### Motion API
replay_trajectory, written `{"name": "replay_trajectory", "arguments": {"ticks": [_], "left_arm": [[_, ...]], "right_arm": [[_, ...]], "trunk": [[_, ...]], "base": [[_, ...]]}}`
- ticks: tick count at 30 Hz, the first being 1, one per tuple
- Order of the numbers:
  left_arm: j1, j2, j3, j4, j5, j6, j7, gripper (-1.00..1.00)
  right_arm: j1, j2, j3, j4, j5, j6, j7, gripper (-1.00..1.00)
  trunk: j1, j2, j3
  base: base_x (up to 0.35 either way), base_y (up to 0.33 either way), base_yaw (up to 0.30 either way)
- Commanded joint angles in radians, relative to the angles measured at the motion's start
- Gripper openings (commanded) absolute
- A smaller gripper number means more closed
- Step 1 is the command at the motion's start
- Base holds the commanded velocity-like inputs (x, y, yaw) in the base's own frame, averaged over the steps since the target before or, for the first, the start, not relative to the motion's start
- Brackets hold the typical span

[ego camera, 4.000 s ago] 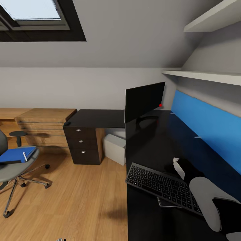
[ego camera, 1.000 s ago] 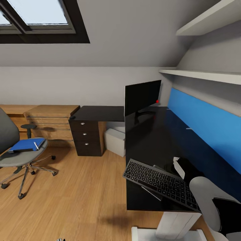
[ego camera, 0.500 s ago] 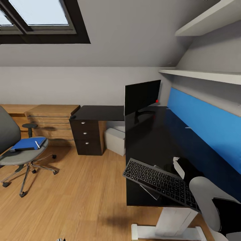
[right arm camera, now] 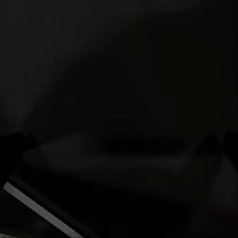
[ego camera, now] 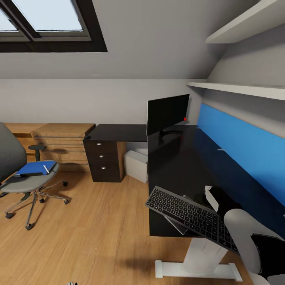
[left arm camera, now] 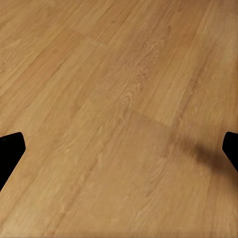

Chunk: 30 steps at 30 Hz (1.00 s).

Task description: In the bedroom, organize the workspace by keeping the computer under the desk, ensuring the monitor is on the desk, placing the keyboard on the desk next to the monitor, placing the mouse on the desk next to the keyboard, moving the folder from the swivel chair onto the desk next to the mouse, stacking the notebook on top of the folder with the pen on top of the notebook, and positioning the swivel chair next to the desk.

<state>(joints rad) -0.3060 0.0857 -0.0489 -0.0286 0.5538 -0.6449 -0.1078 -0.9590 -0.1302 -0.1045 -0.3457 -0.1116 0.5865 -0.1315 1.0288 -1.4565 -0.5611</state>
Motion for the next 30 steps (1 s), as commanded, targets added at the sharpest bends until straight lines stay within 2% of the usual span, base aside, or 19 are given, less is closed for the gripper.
{"name": "replay_trajectory", "arguments": {"ticks": [1, 14, 19, 21, 30], "left_arm": [[-0.001, 0.0, -0.005, 0.001, 0.011, -0.002, -0.007, 1.0], [-0.001, 0.0, -0.005, 0.001, 0.011, -0.002, -0.007, 1.0], [-0.001, 0.0, -0.005, 0.001, 0.011, -0.002, -0.007, 1.0], [-0.001, 0.0, -0.005, 0.001, 0.011, -0.002, -0.007, 1.0], [0.0, 0.0, -0.005, 0.001, 0.01, -0.002, -0.007, 1.0]], "right_arm": [[0.0, 0.0, 0.0, 0.024, -0.006, 0.009, -0.005, 1.0], [0.0, -0.003, -0.001, 0.015, -0.005, -0.011, -0.004, 1.0], [0.0, -0.007, -0.003, 0.008, -0.005, -0.116, -0.008, 1.0], [0.0, -0.008, -0.003, 0.007, -0.004, -0.136, -0.01, 1.0], [0.0, -0.046, -0.003, 0.006, -0.006, -0.168, -0.011, 1.0]], "trunk": [[0.0, 0.0, -0.001], [0.0, 0.0, -0.001], [0.0, 0.0, -0.001], [0.0, 0.0, -0.001], [0.0, 0.0, -0.001]], "base": [[-0.003, 0.0, 0.0], [0.0, 0.0, 0.0], [0.0, 0.0, 0.0], [0.0, 0.0, 0.0], [0.0, 0.0, 0.0]]}}
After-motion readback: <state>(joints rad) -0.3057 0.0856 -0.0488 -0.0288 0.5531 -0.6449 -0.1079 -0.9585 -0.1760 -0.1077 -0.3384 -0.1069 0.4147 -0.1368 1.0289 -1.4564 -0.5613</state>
